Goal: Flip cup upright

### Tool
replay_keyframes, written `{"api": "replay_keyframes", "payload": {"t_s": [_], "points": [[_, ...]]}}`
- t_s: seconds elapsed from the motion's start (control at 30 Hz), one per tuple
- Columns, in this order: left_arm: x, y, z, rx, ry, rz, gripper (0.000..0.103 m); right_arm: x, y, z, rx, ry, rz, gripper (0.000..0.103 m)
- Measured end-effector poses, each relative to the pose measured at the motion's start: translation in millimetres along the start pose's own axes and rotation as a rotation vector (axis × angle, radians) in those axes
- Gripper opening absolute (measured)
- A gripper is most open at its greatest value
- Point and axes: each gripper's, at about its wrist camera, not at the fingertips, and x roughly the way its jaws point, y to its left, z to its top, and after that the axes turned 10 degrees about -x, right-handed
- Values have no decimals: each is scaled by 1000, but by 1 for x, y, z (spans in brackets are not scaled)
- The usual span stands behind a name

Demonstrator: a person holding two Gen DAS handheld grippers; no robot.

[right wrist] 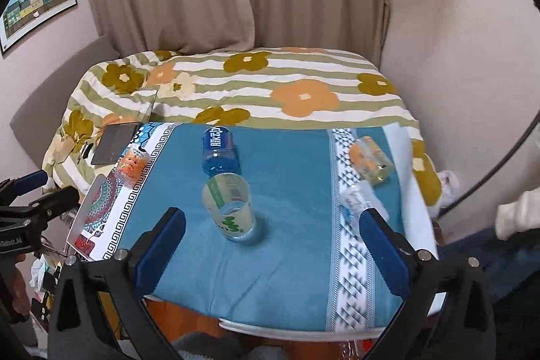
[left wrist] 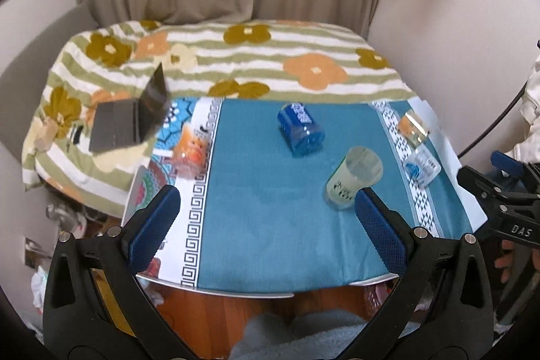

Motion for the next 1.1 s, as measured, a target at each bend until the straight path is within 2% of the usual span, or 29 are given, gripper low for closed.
{"api": "replay_keyframes", "payload": {"t_s": [0.33,1.1], "points": [[-13,-13,-13,21,-76,1,103,-16,-11,-15,46,39,-17,103],[-21,-22,-15,23,-105,-5,103,-17,-23,-13,64,32,-24,102]]}}
